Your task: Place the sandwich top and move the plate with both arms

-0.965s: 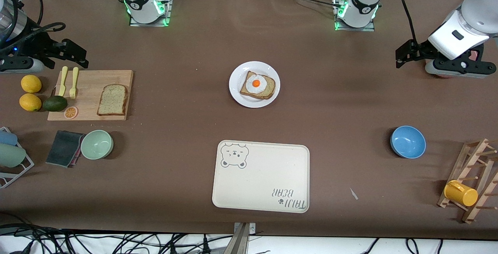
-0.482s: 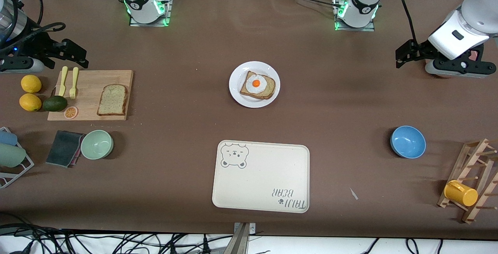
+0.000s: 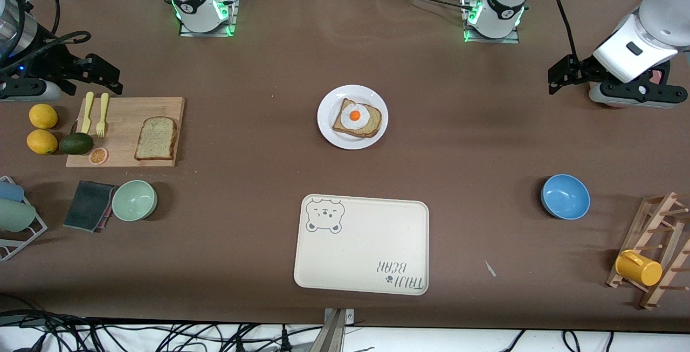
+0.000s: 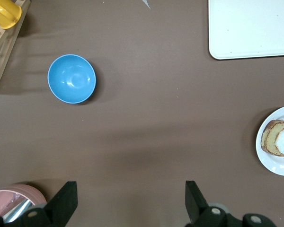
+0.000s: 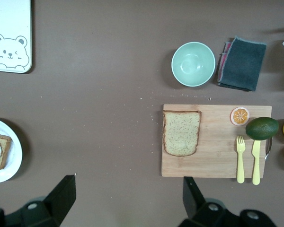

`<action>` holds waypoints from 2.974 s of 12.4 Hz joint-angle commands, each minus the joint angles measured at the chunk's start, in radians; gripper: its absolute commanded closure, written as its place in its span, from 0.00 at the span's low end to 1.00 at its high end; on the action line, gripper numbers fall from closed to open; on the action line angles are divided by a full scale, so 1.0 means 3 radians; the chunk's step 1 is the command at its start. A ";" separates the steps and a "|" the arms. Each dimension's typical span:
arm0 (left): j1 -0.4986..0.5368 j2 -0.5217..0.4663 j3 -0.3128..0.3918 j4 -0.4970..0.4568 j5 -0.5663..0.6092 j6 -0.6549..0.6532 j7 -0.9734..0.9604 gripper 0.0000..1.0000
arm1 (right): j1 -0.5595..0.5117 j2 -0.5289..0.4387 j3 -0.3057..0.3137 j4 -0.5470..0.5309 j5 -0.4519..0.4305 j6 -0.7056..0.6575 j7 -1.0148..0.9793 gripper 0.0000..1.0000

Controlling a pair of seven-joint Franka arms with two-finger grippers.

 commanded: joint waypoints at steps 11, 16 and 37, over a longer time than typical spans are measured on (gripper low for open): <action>-0.0014 0.0013 -0.0005 0.0064 0.0126 -0.0040 -0.0031 0.00 | 0.0009 0.0020 -0.0009 0.0079 0.0024 -0.0087 -0.0065 0.00; -0.0014 0.0013 -0.0010 0.0064 0.0126 -0.0040 -0.0026 0.00 | 0.0009 0.0025 -0.0009 0.0073 0.0024 -0.0087 -0.0065 0.00; -0.0019 0.0008 -0.0010 0.0064 0.0126 -0.0055 -0.0026 0.00 | 0.0101 0.0782 -0.0004 -0.0993 -0.0681 0.1231 0.0328 0.00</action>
